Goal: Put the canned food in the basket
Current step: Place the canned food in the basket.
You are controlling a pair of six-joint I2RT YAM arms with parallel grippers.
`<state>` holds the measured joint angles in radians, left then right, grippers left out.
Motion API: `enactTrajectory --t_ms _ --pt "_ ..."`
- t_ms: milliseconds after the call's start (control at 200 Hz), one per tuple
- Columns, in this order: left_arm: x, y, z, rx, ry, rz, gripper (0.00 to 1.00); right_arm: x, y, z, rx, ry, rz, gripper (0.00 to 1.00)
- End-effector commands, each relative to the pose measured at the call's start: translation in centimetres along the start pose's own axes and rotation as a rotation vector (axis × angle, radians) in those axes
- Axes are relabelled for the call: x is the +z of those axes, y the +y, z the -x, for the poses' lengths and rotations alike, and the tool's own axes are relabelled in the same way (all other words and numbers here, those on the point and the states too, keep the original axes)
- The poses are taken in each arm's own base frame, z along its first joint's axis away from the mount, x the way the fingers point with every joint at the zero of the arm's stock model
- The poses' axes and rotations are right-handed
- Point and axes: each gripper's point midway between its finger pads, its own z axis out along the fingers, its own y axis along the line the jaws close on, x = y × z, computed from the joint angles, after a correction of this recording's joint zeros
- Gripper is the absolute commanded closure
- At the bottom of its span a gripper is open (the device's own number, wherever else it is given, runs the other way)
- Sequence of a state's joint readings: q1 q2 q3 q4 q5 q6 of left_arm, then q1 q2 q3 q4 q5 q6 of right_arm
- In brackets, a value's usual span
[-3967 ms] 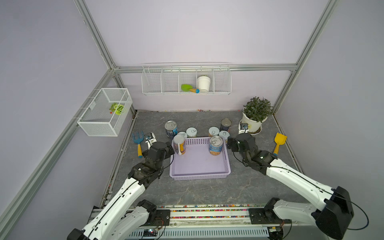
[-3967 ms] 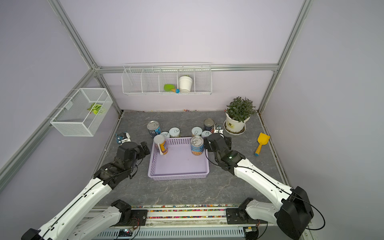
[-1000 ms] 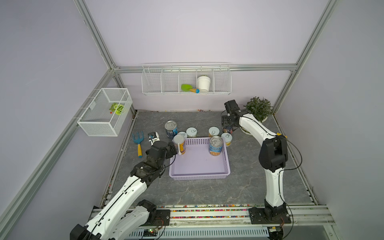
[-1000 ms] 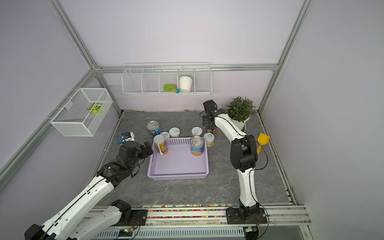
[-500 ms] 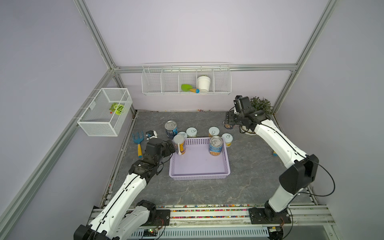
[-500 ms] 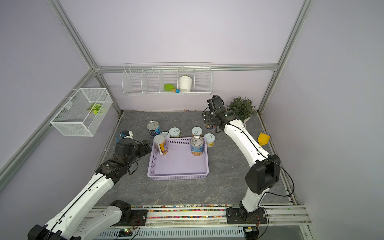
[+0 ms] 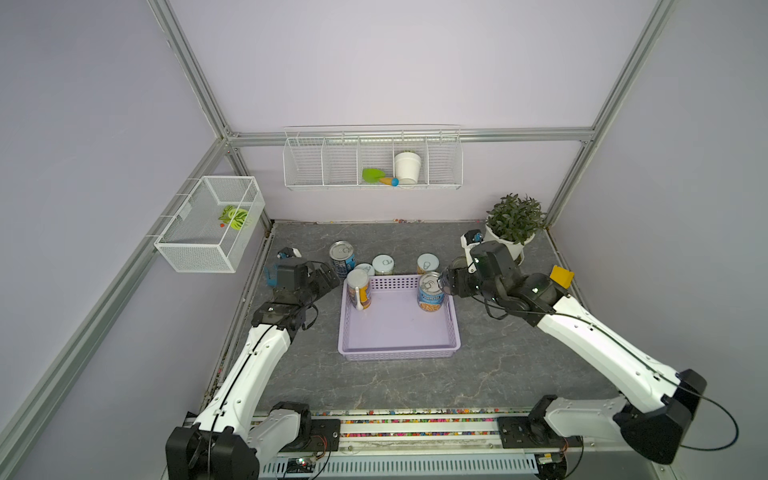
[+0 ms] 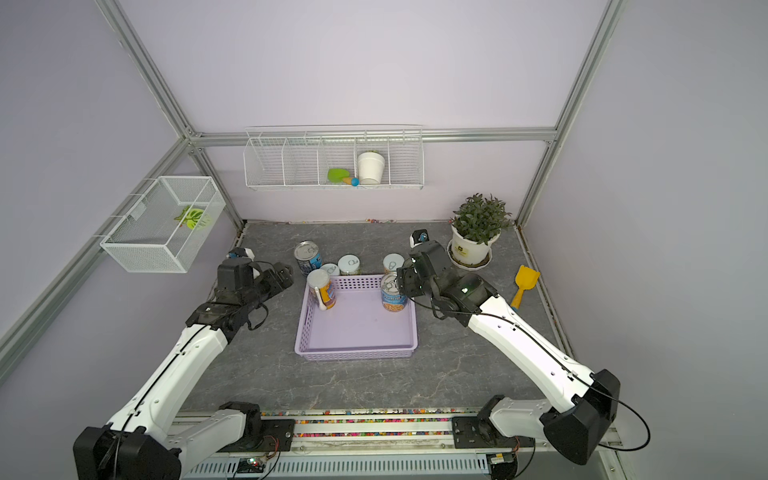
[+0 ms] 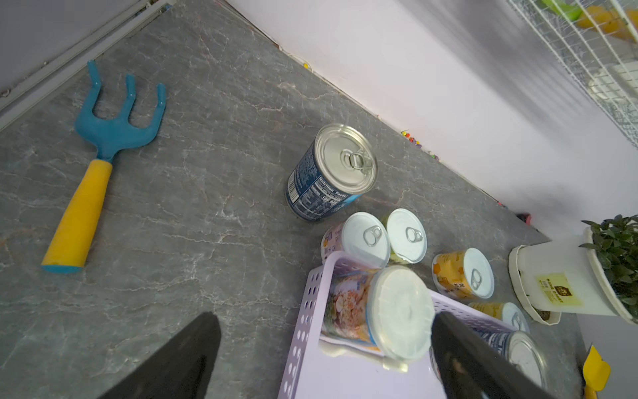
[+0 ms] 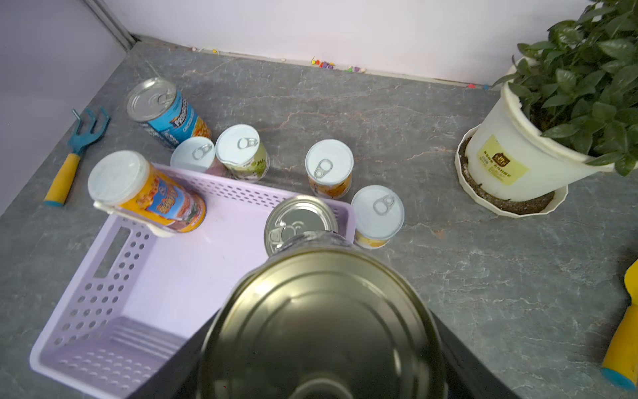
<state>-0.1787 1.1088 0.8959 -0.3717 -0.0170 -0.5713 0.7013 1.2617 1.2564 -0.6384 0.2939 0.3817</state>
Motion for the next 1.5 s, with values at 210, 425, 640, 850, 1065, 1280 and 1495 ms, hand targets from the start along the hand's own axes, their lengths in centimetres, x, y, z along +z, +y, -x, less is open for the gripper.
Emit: enactTrajectory --t_ms 210,425,640,850,1065,1280,1495 --pt "1.3 -1.4 2.5 0.002 0.000 0.011 0.00 -0.2 1.7 -0.4 0.039 -0.079 0.080 0.63" --pt "2.5 -1.5 3.0 0.011 0.029 0.044 0.00 0.6 4.3 -2.0 -0.023 -0.051 0.130 0.63" --pt "3.1 -1.4 3.1 0.020 0.036 0.062 0.00 2.7 5.8 -4.1 -0.065 0.021 0.124 0.64" --pt "3.3 -1.3 2.8 0.019 0.047 0.060 0.00 4.5 5.8 -5.7 -0.070 0.069 0.103 0.64" --pt "3.5 -1.4 2.5 0.016 0.058 0.055 0.00 6.0 4.3 -6.5 -0.067 0.098 -0.013 0.64" --pt "3.4 -1.5 2.5 0.014 0.060 0.049 0.00 8.3 4.3 -7.2 -0.094 0.110 -0.058 0.64" --pt "3.5 -1.3 2.4 0.013 0.061 0.052 0.00 10.1 3.9 -7.5 -0.118 0.109 -0.118 0.65"
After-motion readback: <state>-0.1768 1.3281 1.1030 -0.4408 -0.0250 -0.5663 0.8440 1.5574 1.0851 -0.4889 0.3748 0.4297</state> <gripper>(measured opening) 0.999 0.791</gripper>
